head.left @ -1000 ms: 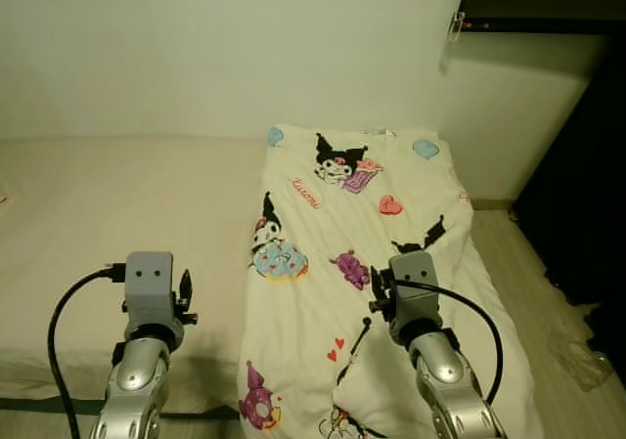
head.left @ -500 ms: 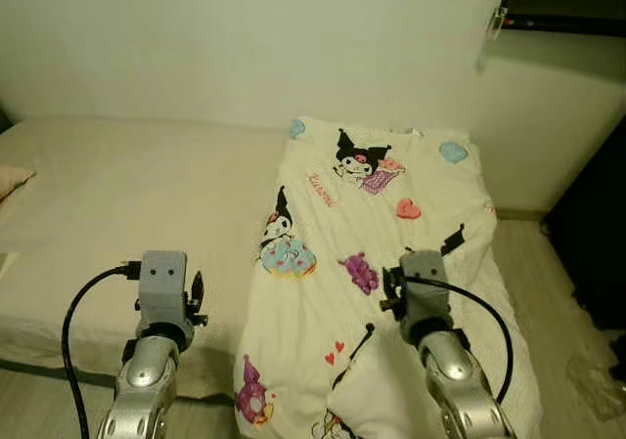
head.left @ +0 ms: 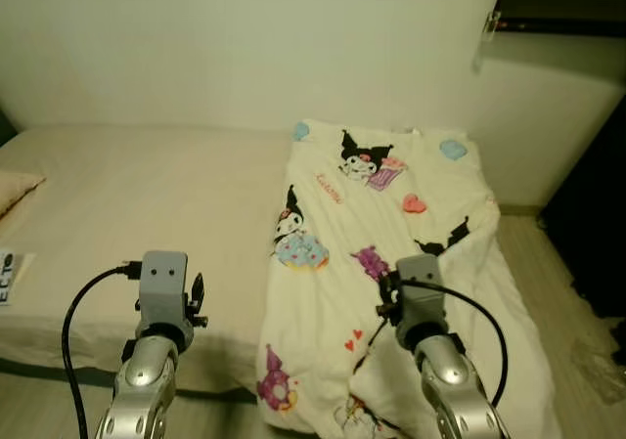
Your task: Clean up the room
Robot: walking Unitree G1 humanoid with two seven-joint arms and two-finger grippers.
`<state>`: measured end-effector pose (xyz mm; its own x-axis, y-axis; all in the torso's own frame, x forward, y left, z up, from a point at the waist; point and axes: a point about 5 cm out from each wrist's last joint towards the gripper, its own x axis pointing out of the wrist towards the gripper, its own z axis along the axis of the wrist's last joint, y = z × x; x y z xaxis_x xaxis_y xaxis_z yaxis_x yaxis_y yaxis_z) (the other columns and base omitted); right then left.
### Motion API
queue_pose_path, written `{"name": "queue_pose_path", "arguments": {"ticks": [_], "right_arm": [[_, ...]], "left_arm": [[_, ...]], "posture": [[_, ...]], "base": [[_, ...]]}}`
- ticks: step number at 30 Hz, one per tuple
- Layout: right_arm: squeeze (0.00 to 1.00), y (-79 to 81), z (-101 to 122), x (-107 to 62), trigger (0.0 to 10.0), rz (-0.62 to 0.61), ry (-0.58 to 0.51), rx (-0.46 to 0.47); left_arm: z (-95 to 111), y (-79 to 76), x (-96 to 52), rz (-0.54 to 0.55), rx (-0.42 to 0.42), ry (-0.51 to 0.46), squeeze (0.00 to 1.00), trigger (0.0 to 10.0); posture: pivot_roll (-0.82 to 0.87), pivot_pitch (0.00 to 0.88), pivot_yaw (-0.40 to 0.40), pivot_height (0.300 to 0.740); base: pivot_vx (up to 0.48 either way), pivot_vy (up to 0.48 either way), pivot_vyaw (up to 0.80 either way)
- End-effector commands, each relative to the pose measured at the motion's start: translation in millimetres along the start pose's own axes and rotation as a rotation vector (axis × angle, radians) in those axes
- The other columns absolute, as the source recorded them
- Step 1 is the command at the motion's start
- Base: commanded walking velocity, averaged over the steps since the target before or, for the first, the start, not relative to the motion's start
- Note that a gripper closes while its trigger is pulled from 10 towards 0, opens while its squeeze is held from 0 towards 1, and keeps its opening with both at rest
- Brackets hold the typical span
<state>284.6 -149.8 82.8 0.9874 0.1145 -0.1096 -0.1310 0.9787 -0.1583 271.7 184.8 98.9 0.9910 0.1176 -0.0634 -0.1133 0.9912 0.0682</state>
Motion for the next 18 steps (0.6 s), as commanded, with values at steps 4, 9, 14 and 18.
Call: {"name": "queue_pose_path", "arguments": {"ticks": [4, 9, 14, 18], "right_arm": [[0.0, -0.6, -2.6, -3.1, 10.0, -0.001, 0.013, 0.012], [0.0, -0.4, -3.3, -4.4, 10.0, -0.001, 0.016, 0.011], [0.0, -0.8, -3.8, -5.2, 10.0, 0.001, 0.02, 0.013], [0.0, -0.7, -4.1, -5.4, 10.0, 0.01, 0.025, 0.015]], "left_arm": [[0.3, 0.3, -1.3, -0.008, 0.043, -0.005, 0.0, 10.0], [-0.7, -0.6, -2.2, 0.002, 0.019, -0.001, 0.0, 10.0], [-1.4, 2.1, -0.7, 0.028, -0.011, 0.013, 0.0, 10.0], [-3.4, 5.1, 0.6, 0.059, -0.027, 0.032, 0.0, 10.0]], "posture": [[-0.07, 0.106, 0.002, 0.74], [-0.07, 0.112, 0.002, 0.74], [-0.07, 0.114, 0.002, 0.74], [-0.07, 0.117, 0.003, 0.74]], "base": [[0.0, -0.48, 0.0], [0.0, -0.48, 0.0], [0.0, 0.0, 0.0], [0.0, 0.0, 0.0]]}}
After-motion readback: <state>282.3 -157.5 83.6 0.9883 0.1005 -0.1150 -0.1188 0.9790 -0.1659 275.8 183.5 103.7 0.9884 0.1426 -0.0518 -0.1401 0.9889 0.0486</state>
